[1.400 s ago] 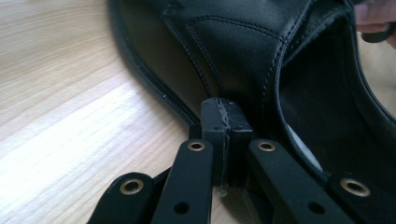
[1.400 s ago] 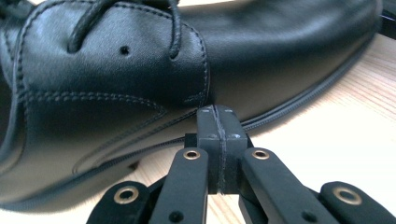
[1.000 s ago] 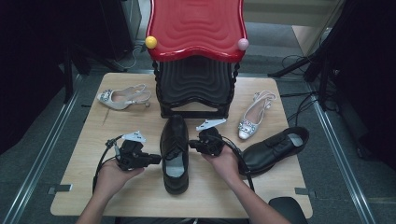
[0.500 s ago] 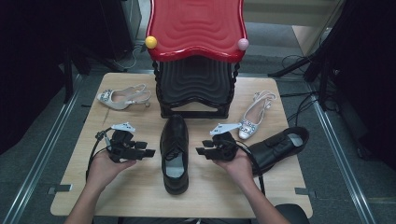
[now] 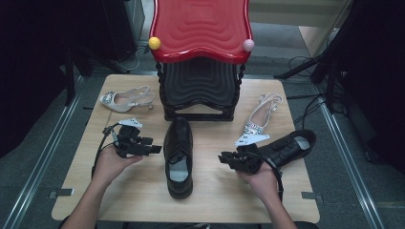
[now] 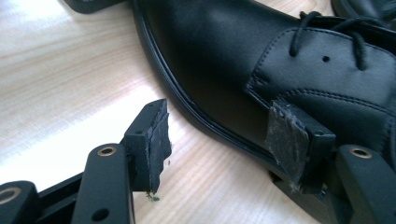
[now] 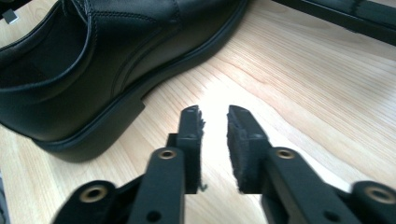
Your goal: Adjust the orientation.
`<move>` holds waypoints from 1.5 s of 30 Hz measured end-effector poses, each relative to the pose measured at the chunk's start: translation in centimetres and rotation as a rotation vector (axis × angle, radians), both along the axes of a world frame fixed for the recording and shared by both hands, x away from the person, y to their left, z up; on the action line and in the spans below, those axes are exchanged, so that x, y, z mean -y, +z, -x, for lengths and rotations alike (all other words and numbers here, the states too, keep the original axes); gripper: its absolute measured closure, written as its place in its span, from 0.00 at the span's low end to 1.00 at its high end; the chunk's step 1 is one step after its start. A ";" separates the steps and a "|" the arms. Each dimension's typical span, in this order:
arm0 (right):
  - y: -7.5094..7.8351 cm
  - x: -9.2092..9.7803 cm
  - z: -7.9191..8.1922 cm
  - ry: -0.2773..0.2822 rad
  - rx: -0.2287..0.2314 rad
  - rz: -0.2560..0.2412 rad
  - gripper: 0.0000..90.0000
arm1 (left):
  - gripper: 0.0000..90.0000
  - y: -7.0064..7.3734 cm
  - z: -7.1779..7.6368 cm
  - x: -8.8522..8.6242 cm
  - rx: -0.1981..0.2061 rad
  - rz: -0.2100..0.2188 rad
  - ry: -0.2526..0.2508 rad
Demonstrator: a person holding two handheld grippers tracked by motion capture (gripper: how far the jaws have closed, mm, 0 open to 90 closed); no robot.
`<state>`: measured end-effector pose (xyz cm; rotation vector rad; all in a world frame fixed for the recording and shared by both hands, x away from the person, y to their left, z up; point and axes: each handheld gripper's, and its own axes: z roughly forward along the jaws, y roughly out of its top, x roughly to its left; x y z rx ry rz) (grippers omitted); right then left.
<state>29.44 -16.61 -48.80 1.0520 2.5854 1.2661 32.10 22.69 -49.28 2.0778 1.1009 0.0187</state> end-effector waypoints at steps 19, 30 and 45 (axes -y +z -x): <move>0.5 8.6 2.9 -0.145 -0.021 0.039 1.00 | 0.46 0.2 -0.6 0.4 0.023 -0.011 -0.014; 0.2 12.7 4.3 -0.205 -0.023 0.072 1.00 | 0.46 0.3 -0.7 0.2 0.026 0.006 -0.008; -0.7 13.1 2.9 -0.207 -0.067 0.056 1.00 | 0.47 0.5 -0.5 0.4 0.047 0.009 -0.006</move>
